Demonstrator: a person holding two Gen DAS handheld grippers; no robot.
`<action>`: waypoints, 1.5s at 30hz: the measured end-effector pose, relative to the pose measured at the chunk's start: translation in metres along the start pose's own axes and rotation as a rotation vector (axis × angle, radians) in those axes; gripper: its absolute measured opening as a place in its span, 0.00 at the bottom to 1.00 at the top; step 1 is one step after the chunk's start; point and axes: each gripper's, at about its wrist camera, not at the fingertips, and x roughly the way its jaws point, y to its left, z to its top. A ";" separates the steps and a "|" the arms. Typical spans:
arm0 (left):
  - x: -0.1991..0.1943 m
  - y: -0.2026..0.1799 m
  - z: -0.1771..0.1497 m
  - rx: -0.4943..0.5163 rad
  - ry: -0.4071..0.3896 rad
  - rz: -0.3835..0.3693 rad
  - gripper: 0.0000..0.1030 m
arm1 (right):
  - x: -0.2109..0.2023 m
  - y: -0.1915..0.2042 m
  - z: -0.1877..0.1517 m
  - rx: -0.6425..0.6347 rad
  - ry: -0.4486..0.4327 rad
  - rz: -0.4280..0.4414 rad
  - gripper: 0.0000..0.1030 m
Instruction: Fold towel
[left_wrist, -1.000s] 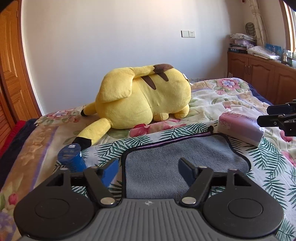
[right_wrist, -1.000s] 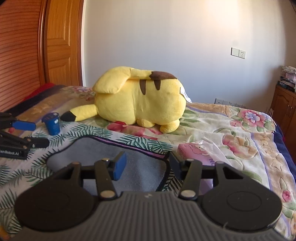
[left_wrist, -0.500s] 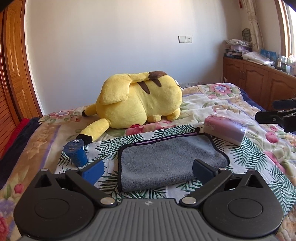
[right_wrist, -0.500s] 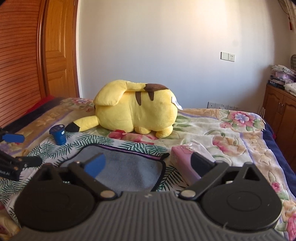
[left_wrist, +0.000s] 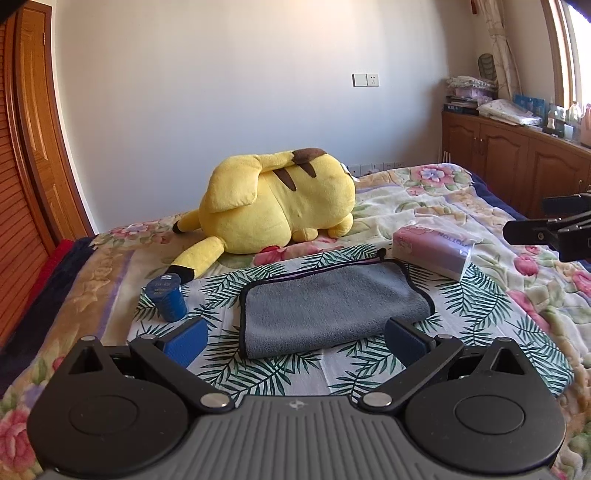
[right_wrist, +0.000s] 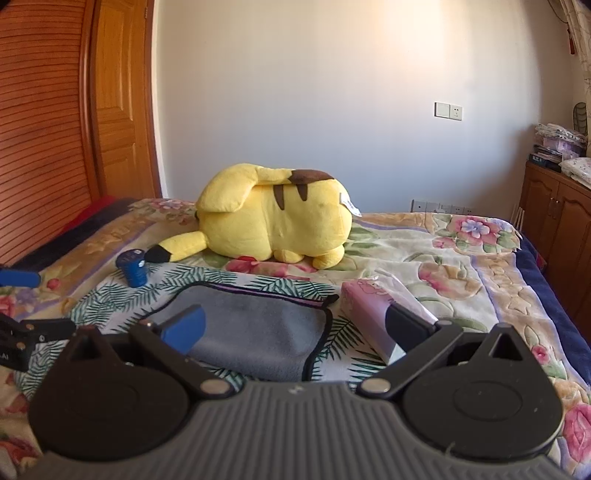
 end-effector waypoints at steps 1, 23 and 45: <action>-0.005 -0.001 0.001 0.002 0.001 -0.001 0.84 | -0.004 0.002 0.000 -0.002 -0.002 0.000 1.00; -0.090 -0.022 -0.013 -0.043 -0.031 -0.019 0.84 | -0.085 0.023 -0.008 -0.015 -0.051 0.018 1.00; -0.100 -0.029 -0.074 -0.062 0.027 -0.008 0.84 | -0.101 0.043 -0.058 0.015 0.002 0.027 1.00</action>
